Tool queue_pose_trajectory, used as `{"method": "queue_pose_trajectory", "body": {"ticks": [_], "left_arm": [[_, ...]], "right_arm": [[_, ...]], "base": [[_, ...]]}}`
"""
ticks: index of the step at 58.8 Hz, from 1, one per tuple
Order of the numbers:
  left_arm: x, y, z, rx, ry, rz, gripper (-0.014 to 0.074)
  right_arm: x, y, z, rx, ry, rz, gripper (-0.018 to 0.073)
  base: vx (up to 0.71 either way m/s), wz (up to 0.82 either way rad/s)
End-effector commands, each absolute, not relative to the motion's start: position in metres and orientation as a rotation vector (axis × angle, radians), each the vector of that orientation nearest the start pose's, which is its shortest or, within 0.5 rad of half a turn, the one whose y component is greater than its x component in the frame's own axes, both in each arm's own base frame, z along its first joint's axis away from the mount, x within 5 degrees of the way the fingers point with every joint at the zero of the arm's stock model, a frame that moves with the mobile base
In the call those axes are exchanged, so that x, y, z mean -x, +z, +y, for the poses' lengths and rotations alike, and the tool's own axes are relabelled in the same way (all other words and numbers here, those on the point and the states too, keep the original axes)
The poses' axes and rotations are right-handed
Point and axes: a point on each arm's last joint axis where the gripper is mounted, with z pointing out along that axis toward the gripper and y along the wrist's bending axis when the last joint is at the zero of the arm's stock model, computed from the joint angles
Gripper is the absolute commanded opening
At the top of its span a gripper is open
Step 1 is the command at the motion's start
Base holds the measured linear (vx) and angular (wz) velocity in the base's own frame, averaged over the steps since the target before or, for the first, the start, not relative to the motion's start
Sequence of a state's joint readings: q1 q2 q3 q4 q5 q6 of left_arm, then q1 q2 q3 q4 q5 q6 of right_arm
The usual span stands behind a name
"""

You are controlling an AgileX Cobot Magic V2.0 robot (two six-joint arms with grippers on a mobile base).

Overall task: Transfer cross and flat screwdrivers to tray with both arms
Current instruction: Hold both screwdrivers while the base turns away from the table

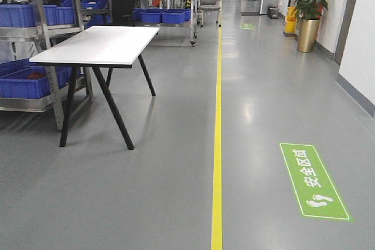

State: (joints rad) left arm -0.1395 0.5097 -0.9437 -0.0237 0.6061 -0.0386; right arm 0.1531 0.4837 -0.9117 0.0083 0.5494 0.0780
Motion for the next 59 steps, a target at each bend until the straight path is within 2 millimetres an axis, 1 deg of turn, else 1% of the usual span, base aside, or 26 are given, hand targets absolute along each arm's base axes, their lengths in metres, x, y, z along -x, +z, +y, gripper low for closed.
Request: {"method": "queue_pose_trajectory", "body": {"ticks": [1,12,24,59], "left_arm": [[-0.0687,0.4464,-0.0114,-0.066,-0.186,1.55,0.0],[-0.0687,0.4464,-0.0114,-0.066,-0.186,1.55,0.0],[-0.0687,0.4464,-0.0114,-0.066,-0.186,1.55,0.0],[-0.0687,0.4464,-0.0114,-0.066,-0.186,1.549,0.0]], "right_arm": [[-0.0633,0.444,0.0095,0.059,0.176,1.494,-0.0008],[-0.0633,0.444,0.0095,0.059,0.176,1.494,-0.0008],[-0.0633,0.444,0.0095,0.059,0.176,1.494,-0.0008],[-0.0633,0.444,0.0095,0.059,0.176,1.495,-0.0008]], "base": [[0.31,-0.1],[0.34,0.04],[0.41,0.27],[0.46,0.51]]}}
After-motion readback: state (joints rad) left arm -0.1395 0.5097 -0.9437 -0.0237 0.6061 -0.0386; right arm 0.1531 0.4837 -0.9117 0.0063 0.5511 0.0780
